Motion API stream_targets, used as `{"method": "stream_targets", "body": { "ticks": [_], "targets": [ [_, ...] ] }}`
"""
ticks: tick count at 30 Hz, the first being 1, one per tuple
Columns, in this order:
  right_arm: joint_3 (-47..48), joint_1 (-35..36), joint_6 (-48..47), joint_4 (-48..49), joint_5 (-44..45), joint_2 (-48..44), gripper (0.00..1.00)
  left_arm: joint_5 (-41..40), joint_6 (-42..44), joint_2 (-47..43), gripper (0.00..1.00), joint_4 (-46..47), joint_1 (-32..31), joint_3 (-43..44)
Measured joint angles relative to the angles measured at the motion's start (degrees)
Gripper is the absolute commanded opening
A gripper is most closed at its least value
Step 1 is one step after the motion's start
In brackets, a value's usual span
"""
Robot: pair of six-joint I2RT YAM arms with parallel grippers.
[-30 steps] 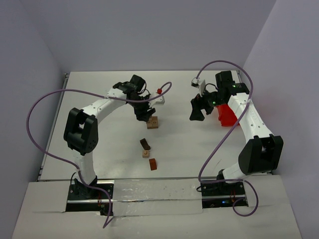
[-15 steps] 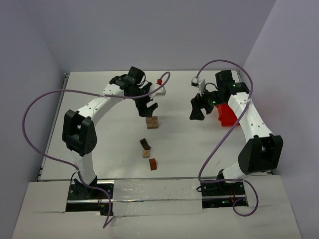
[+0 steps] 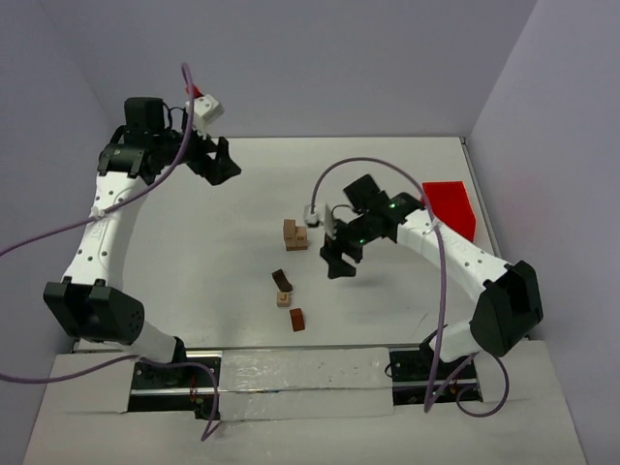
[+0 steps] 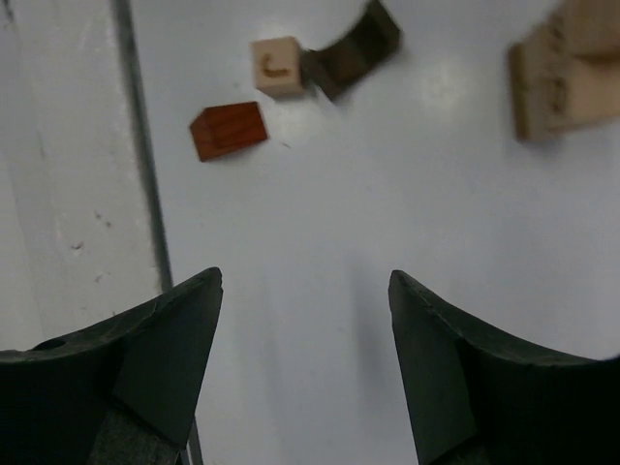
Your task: Build the wood block tower
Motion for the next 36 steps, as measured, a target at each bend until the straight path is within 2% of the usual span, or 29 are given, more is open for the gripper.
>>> {"method": "stream_targets", "body": {
  "ticks": [5, 9, 17, 21, 36],
  "targets": [
    [-3.1, 13.8, 2.5, 6.5, 2.9, 1.0, 0.62, 1.7, -5.9, -5.7, 0.99, 1.3, 5.8, -6.8],
    [-2.2, 19.4, 4.9, 12.1, 4.1, 5.8, 0.57, 2.4, -9.6, -10.8, 0.99, 3.5, 8.0, -13.7],
    [0.0, 24.2, 9.3, 21.0, 6.4, 15.1, 0.55, 3.5, -13.5, -16.7, 0.99, 6.0, 12.8, -19.3],
    [1.6, 25.7, 9.9, 23.4, 7.4, 17.7, 0.55, 3.1, -14.4, -18.4, 0.99, 6.7, 13.0, -20.3],
    [3.4, 26.2, 9.2, 24.9, 10.2, 25.0, 0.57, 1.5, -13.9, -20.2, 0.99, 6.6, 13.1, -21.9]
  ]
}}
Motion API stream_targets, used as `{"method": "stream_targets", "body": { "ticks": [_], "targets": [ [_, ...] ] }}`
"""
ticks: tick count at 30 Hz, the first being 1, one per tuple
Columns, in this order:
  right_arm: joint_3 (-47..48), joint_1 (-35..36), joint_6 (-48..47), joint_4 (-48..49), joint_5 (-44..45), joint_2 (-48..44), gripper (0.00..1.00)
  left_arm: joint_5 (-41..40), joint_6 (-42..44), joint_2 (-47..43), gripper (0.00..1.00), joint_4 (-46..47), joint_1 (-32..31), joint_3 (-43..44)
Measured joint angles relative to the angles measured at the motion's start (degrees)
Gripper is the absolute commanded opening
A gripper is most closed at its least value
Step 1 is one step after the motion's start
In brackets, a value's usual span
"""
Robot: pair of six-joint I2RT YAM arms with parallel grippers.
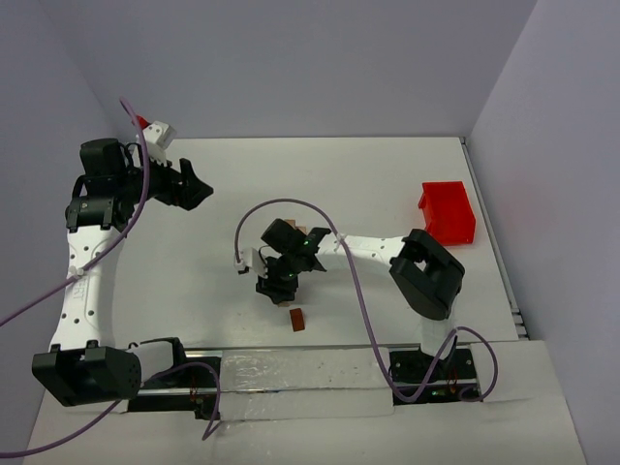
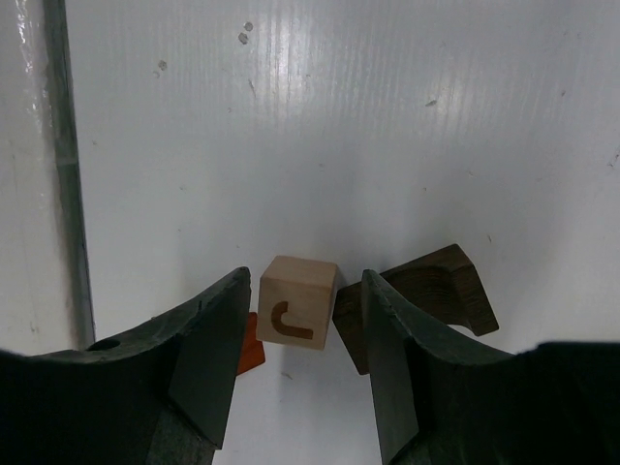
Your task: Build the wood block tower
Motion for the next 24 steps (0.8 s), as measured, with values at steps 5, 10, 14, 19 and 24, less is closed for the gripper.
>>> {"method": "stream_targets", "body": {
  "ticks": [5, 10, 14, 19, 24],
  "targets": [
    [-0.6, 0.0, -0.6, 0.2, 0.7, 0.2, 0.57, -0.1, 0.5, 0.0, 0.99, 0.0, 0.0, 0.0],
    [-2.5, 0.0, -1.3, 0.3, 1.0, 0.2, 0.57, -0.1, 0.9, 0.0, 0.99, -0.1, 0.0, 0.0],
    [-4.0, 0.0, -1.6, 0.3, 1.0, 0.2, 0.54, -0.1, 1.0, 0.0, 0.99, 0.0, 0.0, 0.0],
    [-5.7, 0.0, -1.5, 0.8, 1.0, -0.1, 0.46, -0.1, 1.0, 0.1, 0.99, 0.1, 0.0, -0.3],
    [-6.2, 0.0, -1.3, 1.6, 1.1, -0.6, 0.43, -0.1, 1.0, 0.2, 0.99, 0.1, 0.0, -0.4]
  ]
}}
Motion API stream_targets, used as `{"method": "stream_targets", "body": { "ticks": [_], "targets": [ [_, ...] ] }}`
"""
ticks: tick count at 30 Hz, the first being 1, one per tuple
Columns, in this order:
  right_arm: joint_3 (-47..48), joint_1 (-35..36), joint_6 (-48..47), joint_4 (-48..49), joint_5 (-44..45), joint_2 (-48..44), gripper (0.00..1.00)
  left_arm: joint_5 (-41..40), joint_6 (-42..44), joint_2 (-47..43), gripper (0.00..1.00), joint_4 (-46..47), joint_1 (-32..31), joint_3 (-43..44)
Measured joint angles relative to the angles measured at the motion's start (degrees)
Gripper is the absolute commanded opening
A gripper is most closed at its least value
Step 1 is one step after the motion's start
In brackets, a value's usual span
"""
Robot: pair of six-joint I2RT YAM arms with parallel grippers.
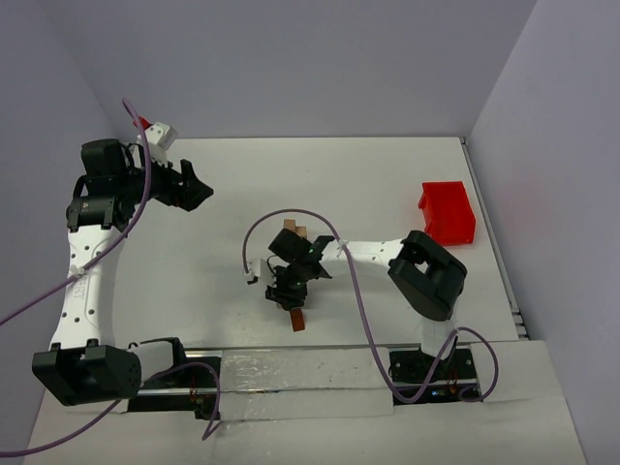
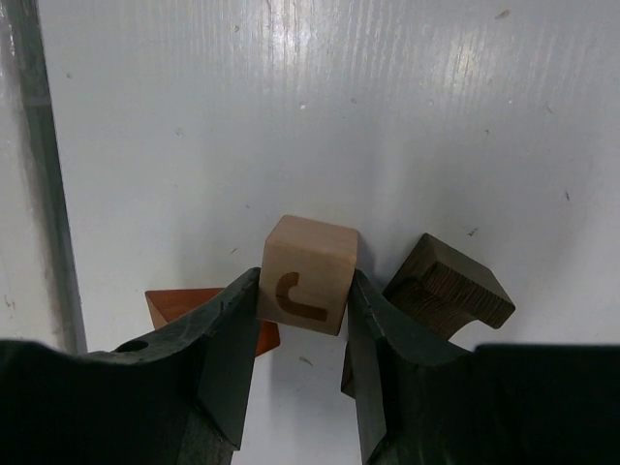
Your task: Build the wood block tower
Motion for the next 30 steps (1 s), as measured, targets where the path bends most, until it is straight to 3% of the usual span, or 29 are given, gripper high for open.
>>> {"method": "stream_targets", "body": {
  "ticks": [11, 16, 24, 30],
  "targets": [
    [-0.1, 0.1, 0.2, 0.0, 0.0, -2.5, 0.30, 0.0, 0.0, 0.0, 0.99, 0.0, 0.0, -0.3],
    [1.4, -1.5, -0.7, -4.2, -1.7, -8.5, 0.25, 0.7, 0.4, 0.3, 0.99, -0.3, 0.0, -0.3],
    [15.0, -19.1, -12.5, -17.7, -7.8, -17.6, 0.23, 6.2, 2.9, 5.3, 0.98, -3.0, 0.0, 1.4],
    [22.0, -28.4, -21.9, -28.6, -7.6, -13.2, 0.22, 9.1, 3.7, 9.6, 0.97, -3.7, 0.1, 3.2]
  ]
}}
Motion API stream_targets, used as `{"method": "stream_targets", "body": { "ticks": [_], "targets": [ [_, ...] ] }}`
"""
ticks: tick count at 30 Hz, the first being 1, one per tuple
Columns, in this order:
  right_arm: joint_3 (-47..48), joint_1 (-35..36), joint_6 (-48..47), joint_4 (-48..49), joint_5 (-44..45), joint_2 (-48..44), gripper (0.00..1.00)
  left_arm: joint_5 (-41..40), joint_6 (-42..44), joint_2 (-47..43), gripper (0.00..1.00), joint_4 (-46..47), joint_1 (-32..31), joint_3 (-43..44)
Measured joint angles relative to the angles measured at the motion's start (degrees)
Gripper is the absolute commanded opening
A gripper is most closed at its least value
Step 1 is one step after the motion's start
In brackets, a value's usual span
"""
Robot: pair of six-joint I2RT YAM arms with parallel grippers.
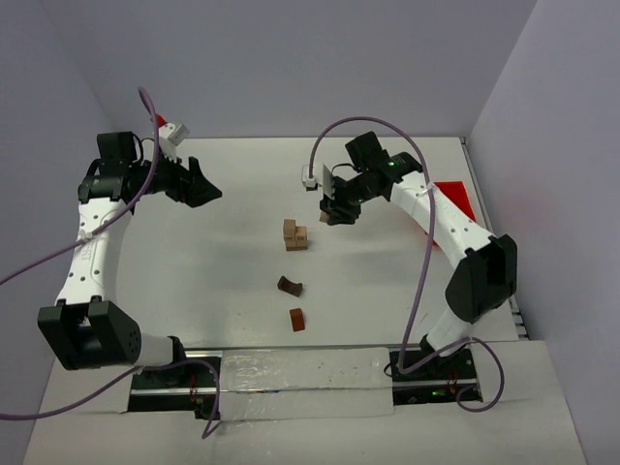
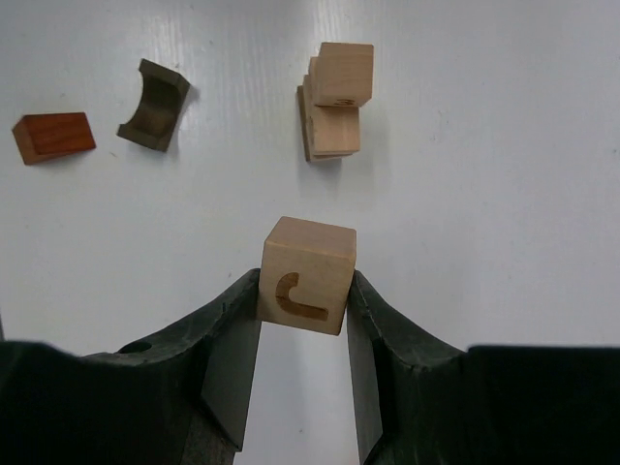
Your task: Build the wood block tower
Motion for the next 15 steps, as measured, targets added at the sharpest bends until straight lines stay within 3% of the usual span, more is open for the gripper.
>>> {"method": "stream_targets", "body": {
  "ticks": [15],
  "targets": [
    [7.3, -1.2, -5.2, -3.5, -0.6, 16.0, 0.21, -0.2, 1.1, 6.7, 0.97, -0.5, -0.2, 6.5]
  ]
}}
